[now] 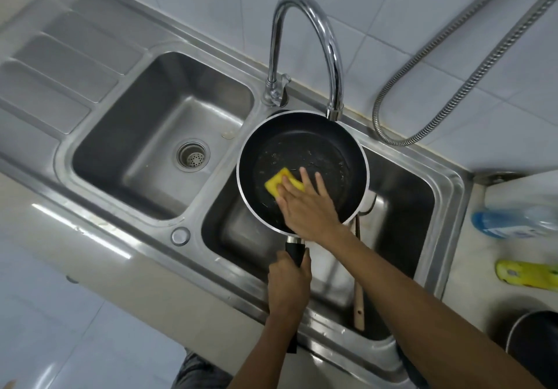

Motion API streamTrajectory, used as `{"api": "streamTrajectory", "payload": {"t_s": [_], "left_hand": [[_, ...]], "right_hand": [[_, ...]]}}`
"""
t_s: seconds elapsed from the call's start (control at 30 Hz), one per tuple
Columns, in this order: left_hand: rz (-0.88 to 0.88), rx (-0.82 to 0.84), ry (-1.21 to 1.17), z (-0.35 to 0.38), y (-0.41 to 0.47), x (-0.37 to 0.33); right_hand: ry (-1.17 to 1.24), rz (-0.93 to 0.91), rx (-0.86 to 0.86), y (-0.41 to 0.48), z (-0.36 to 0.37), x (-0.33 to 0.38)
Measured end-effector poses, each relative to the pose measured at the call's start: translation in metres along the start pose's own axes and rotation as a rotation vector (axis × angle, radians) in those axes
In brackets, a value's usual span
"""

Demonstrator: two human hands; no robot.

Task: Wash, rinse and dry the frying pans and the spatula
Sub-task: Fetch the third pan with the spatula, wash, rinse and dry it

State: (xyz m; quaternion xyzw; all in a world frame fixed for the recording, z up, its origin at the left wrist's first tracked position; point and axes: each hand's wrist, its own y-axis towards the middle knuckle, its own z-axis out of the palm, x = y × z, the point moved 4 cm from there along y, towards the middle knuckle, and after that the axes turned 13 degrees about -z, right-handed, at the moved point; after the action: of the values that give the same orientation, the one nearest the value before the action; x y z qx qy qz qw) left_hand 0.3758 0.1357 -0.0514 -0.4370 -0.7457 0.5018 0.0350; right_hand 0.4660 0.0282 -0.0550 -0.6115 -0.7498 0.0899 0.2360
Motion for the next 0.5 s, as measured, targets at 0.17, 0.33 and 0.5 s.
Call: {"api": "streamTrajectory", "payload": {"t_s": [0.17,0.33,0.5], "left_hand": [[0.018,-0.002,0.009,-0.001,-0.004,-0.002],[0.025,-0.014,0.014,-0.003,-0.003,-0.003],[0.002,-0.031,0.021,0.000,0.000,-0.001]], "right_hand": [[0.065,0.102,-0.044,0.068,-0.034,-0.039],[0.011,0.244,-0.062,0.018,-0.028,-0.095],[-0.061,0.167,-0.065,-0.054,-0.002,-0.052]]}}
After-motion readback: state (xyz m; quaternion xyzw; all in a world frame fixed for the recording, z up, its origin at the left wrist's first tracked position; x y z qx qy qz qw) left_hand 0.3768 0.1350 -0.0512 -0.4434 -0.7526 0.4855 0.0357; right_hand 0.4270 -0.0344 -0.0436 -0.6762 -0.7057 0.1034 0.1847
